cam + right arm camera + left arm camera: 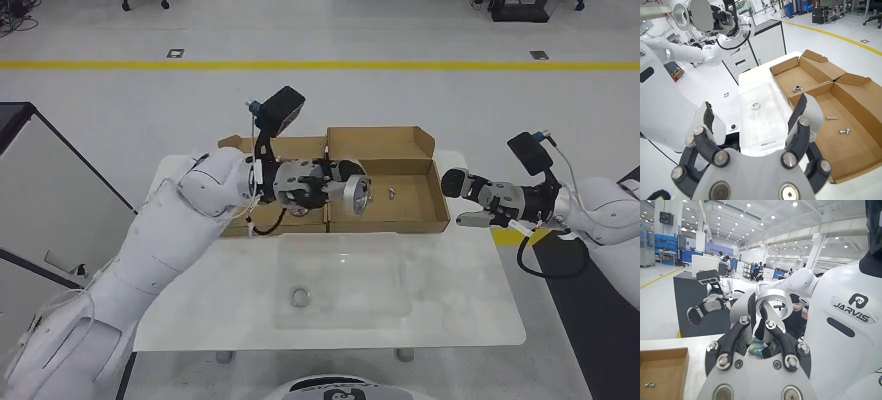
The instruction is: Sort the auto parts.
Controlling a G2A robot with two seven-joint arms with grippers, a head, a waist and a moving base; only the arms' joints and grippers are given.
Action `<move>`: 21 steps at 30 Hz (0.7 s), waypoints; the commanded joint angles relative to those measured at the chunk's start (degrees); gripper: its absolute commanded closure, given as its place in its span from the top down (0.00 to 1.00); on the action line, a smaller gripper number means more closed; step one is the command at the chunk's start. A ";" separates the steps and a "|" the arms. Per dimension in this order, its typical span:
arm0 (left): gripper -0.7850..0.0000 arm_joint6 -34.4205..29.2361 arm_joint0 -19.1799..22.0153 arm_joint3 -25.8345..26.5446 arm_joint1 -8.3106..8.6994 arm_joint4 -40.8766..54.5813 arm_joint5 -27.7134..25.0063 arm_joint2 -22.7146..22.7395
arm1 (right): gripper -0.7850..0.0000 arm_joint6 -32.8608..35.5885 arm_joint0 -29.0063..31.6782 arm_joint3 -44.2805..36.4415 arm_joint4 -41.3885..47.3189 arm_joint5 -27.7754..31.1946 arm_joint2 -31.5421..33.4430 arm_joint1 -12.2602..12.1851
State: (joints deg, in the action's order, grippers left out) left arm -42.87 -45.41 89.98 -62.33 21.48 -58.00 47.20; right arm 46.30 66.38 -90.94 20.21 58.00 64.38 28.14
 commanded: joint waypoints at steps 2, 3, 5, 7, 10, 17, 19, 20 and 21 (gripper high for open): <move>0.00 0.00 0.00 0.00 0.00 0.00 0.00 0.00 | 1.00 0.00 0.00 0.00 0.00 0.00 0.00 0.00; 0.00 1.13 -0.41 0.23 -0.05 0.38 0.55 0.18 | 1.00 0.00 0.00 0.00 0.00 0.00 0.00 0.00; 0.00 4.51 -1.46 1.44 -0.24 1.76 0.58 0.99 | 1.00 0.00 0.00 0.00 0.00 0.00 0.00 0.00; 0.00 8.67 -2.63 1.86 -0.54 4.78 0.00 1.74 | 1.00 0.00 0.00 0.00 0.00 0.00 0.00 0.00; 0.00 12.02 -3.48 3.03 -1.10 9.09 0.00 2.63 | 1.00 0.00 0.00 0.00 0.00 0.00 0.00 0.00; 0.00 11.93 -6.33 6.19 -3.20 25.97 0.00 5.20 | 1.00 0.00 0.00 0.00 0.00 0.00 0.00 0.00; 0.00 9.67 -7.27 6.28 -3.97 29.94 0.00 6.18 | 1.00 0.00 0.00 0.00 0.00 0.00 0.00 0.00; 0.00 8.79 -7.53 6.15 -4.22 31.07 0.00 6.51 | 1.00 0.00 0.00 0.00 0.00 0.00 0.00 0.00; 0.00 7.24 -8.04 5.73 -4.73 33.10 0.00 7.16 | 1.00 0.00 0.00 0.00 0.00 0.00 0.00 0.00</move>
State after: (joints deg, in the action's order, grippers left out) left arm -34.03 -52.98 96.11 -66.61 52.39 -58.00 53.79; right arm 46.30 66.38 -90.94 20.21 58.00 64.38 28.14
